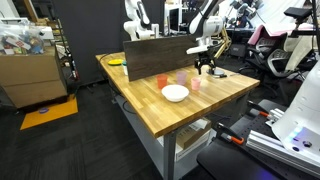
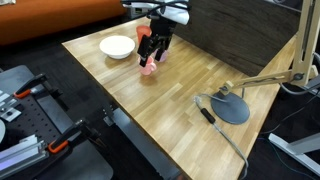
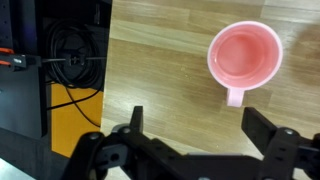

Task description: Pour the liquid from the pink cup into the white bowl

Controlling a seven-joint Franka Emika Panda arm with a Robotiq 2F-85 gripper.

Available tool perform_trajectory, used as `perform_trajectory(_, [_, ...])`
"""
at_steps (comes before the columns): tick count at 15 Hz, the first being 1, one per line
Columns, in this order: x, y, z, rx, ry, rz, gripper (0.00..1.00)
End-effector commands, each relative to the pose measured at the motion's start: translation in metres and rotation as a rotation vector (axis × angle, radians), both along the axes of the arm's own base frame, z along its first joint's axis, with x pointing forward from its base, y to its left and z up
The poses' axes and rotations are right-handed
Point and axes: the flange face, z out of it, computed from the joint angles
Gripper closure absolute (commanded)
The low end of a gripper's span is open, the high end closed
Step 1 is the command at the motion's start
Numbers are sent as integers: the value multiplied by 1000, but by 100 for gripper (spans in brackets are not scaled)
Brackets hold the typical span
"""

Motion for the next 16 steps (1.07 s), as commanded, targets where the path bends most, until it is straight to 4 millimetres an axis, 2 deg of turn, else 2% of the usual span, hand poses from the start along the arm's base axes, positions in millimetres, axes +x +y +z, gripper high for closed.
perform_trajectory(1, [3, 0, -4, -2, 5, 0, 0])
perform_trajectory(8, [10, 1, -8, -6, 1, 6, 0])
perform_trajectory(12, [22, 7, -14, -27, -3, 18, 0])
perform_trajectory(16, [28, 5, -31, -32, 12, 12, 0])
